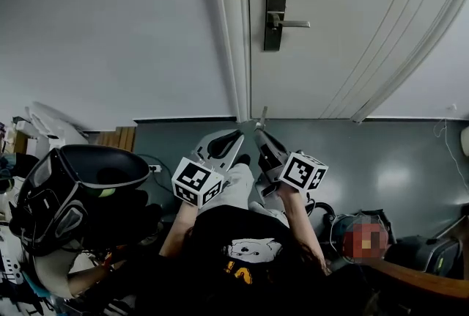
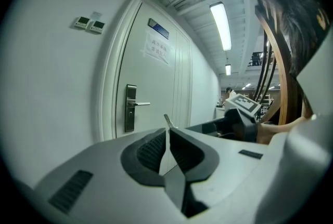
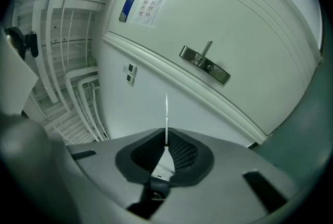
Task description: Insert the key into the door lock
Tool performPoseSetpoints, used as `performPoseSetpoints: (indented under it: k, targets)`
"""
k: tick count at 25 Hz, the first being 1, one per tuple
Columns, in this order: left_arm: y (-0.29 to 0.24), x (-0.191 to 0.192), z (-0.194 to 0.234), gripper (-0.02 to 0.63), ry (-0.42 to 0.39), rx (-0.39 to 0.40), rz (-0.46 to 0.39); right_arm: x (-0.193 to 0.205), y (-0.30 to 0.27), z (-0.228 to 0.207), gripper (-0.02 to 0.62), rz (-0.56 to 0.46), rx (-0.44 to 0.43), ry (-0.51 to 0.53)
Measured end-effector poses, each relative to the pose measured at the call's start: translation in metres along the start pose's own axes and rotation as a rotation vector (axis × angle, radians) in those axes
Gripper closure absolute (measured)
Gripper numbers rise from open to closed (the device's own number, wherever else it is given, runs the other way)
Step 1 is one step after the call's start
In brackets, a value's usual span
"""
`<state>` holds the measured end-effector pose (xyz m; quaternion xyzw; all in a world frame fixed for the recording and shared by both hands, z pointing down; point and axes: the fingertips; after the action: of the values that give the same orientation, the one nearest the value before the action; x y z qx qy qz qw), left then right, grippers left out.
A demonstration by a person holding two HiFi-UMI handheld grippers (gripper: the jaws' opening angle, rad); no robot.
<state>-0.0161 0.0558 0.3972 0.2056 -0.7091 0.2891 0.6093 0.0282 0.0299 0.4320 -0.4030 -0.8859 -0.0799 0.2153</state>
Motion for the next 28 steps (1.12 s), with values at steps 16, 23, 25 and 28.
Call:
performPoseSetpoints:
  k: [16, 23, 25, 28]
  targets:
    - [-0.068, 0.0, 0.076, 0.578, 0.024, 0.027, 0.013, -0.059, -0.07, -0.041, 0.577, -0.007, 0.051, -0.023]
    - [-0.109, -0.011, 0.131, 0.578, 0.02, 0.06, -0.004, -0.097, -0.118, -0.053, 0.577, -0.04, 0.068, -0.052]
    - [-0.116, -0.014, 0.14, 0.578, 0.021, 0.077, -0.007, -0.105, -0.127, -0.056, 0.577, -0.049, 0.079, -0.056]
    - [-0.126, -0.014, 0.153, 0.578, 0.029, 0.101, -0.009, -0.114, -0.141, -0.059, 0.577, -0.057, 0.095, -0.058]
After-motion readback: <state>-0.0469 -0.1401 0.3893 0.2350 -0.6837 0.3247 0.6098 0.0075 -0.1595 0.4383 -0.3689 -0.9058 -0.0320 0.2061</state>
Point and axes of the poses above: the fingertips, and each gripper's own axes: y backward along the fingers, z to its left, x out of its underside, and after that the axes turned 8 degrees about -y, right-handed
